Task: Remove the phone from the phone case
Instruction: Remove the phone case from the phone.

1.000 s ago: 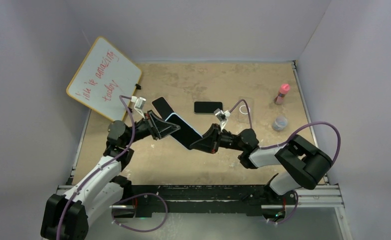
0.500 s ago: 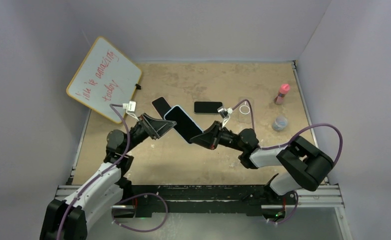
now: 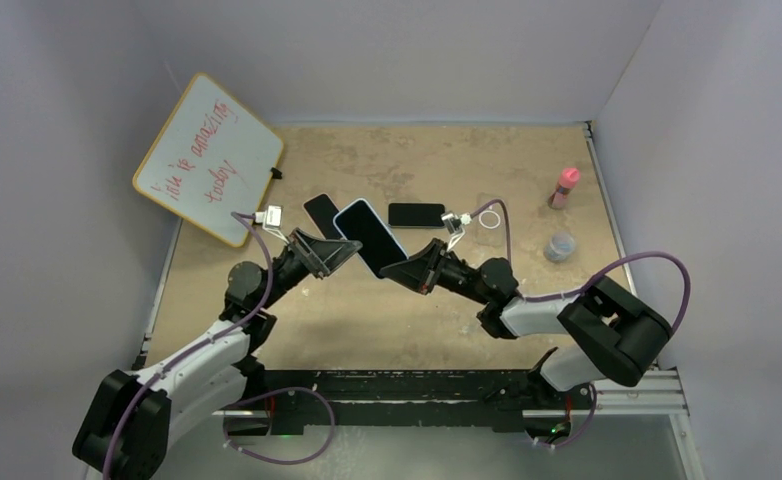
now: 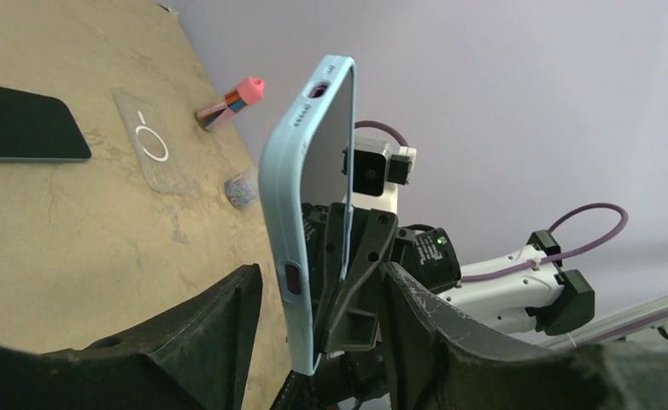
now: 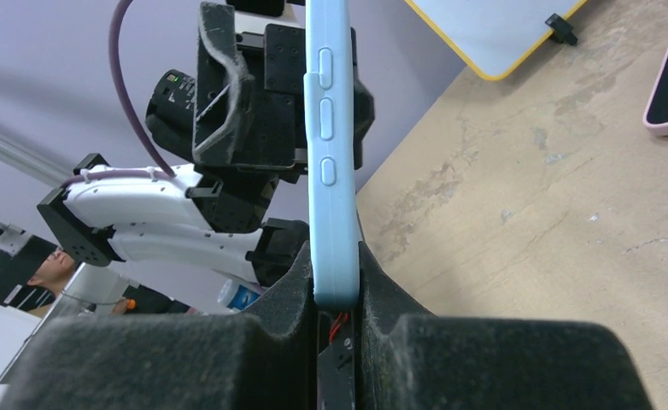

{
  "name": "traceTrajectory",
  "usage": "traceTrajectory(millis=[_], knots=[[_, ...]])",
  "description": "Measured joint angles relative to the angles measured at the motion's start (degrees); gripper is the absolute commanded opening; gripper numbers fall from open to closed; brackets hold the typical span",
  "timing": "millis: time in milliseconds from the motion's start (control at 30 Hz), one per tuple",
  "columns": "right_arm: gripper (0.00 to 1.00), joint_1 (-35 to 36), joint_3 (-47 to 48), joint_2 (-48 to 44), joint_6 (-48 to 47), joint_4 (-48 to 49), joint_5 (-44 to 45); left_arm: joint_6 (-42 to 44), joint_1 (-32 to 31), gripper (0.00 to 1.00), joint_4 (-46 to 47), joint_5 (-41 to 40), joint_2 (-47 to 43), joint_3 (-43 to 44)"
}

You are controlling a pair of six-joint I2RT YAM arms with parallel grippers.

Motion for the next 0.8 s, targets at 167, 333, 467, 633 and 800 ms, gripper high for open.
traceTrajectory(millis=[167,333,467,633,800], knots=[[0.0,0.98,0.02,0.0,0.66,-0.07,0.28,0.52,-0.28,0.48,0.92,-2.56,2.25,0.0],[0.0,1.95,0.07,0.2,1.79,-0.07,0.37,0.57,-0.68,0.34,3.19,-4.22,4.44,0.0],[0.0,2.23,0.63,1.66,3.21,-0.13,0.44,0.55,-1.38,0.02,5.84,-4.55,6.08,0.04],[0.09,2.23,0.76,2.19,5.6,1.33,0.44,0.09,-1.46,0.0,8.59,-4.7,6.49,0.04],[0.28,2.38,0.76,2.16,4.57,2.36,0.68,-0.33,-1.84,0.0,7.26,-6.23,4.63,-0.09]])
